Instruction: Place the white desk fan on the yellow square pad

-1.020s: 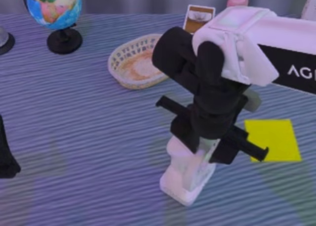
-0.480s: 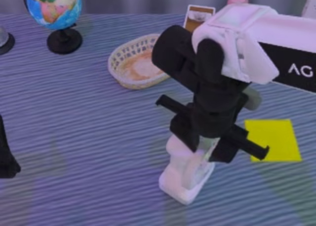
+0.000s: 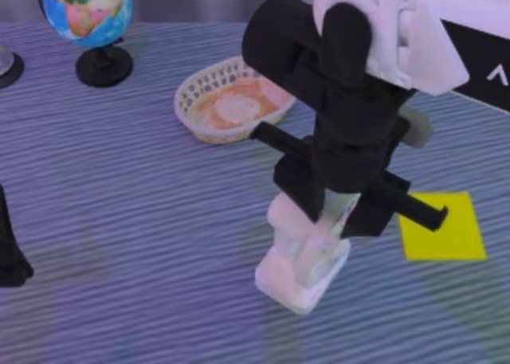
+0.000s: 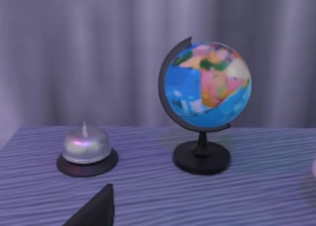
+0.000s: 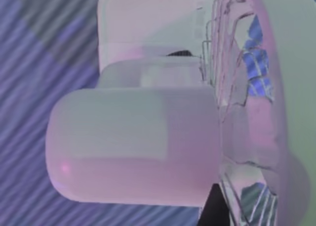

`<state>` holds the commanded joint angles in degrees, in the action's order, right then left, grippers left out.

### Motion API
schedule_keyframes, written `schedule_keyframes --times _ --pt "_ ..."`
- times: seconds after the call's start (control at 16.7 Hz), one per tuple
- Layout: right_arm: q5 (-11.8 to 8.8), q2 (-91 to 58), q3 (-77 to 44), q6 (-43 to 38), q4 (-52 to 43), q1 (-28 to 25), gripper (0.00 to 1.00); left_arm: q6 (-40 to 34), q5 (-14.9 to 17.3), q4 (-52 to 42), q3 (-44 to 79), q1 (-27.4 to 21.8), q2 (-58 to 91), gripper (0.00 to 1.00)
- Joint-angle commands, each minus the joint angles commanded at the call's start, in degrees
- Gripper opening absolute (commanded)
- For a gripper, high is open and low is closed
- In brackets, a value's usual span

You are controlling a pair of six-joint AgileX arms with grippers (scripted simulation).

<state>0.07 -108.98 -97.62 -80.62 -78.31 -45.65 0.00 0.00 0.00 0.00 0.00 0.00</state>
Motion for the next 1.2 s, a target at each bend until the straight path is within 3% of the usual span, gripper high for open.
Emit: schedule_keyframes --times 0.36,0.84,0.96,1.2 --pt "0.00 -0.04 0.18 -2.31 -0.23 2.50 0.00 0.00 0.00 0.00 0.00 0.00 0.00 1.00" --pt "-0.04 3.02 1.55 -22.42 -2.43 24.82 0.00 0.00 0.00 0.00 0.00 0.00 0.00 1.00" --pt "-0.07 3.75 1.94 -25.42 -2.63 27.87 0.00 0.00 0.00 0.00 0.00 0.00 0.00 1.00" --pt "-0.08 3.96 2.05 -26.10 -2.66 28.56 0.00 0.00 0.00 0.00 0.00 0.00 0.00 1.00"
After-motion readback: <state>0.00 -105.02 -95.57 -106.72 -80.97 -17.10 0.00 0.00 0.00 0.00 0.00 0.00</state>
